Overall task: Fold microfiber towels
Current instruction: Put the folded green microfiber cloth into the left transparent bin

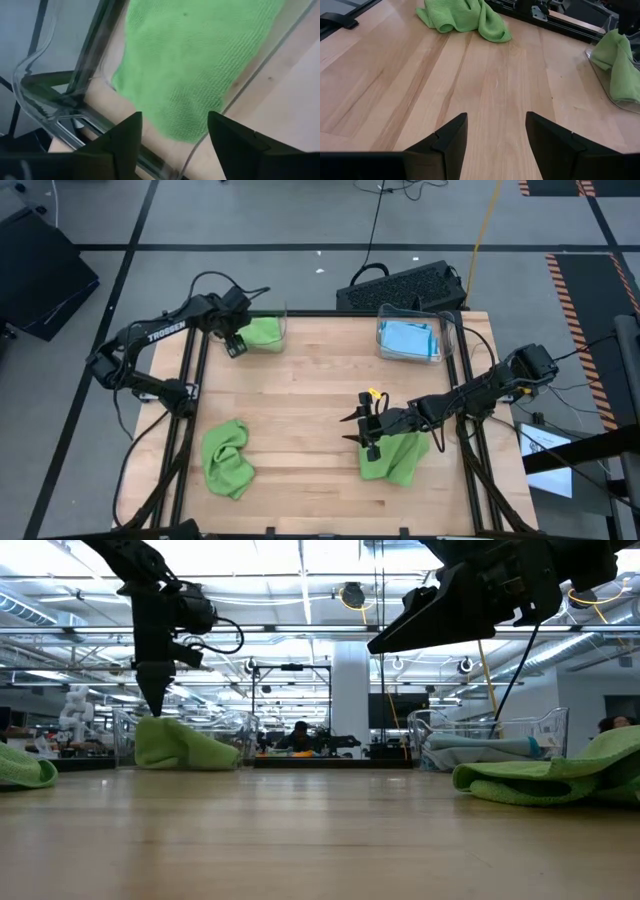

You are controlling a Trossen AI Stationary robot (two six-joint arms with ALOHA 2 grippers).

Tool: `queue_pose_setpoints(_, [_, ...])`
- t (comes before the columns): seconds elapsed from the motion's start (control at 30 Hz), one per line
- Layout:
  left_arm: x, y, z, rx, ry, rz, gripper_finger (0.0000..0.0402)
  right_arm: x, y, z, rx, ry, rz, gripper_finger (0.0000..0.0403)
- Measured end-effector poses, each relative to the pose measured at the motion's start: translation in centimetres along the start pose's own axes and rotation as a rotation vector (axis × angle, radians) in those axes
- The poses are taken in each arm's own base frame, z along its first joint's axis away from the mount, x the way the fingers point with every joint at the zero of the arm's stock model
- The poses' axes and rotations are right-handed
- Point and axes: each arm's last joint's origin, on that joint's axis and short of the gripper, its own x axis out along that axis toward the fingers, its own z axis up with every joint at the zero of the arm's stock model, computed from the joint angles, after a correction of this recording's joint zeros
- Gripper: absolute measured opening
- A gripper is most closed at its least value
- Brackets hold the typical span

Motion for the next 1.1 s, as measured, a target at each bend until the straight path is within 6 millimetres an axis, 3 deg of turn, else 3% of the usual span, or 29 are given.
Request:
queue_pose_setpoints(0.13, [0.4,0.2,0.0,-0.001,0.017,-0.001,0.0222,0.0,0.0,0.0,0.0,0.0,0.0,0.0192])
queue_pose_setpoints(0.4, [1.6,0.6,0.0,0.017,0.081,-0.03,0.0146,0.0,0.0,0.0,0.0,0.0,0.0,0.0192])
queue_pose_setpoints(0.53, [2.2,0.6,0.1,0.072,0.102,-0.036,0.0084,0.0,0.0,0.0,0.0,0.0,0.0,0.0192])
queue_pose_setpoints(0.67, [2.7,0.9,0.6,0.128,0.119,0.07,0.0012,0.0,0.0,0.0,0.0,0.0,0.0,0.0192])
queue_pose_setpoints(0.87, [2.1,1.3,1.7,0.182,0.068,0.252,0.0005,0.0,0.0,0.0,0.0,0.0,0.0,0.0192])
queue_pose_setpoints(1.1, [1.8,-0.9,1.4,0.38,0.126,0.144,0.0008,0.0,0.0,0.0,-0.001,0.003,0.0,0.0192])
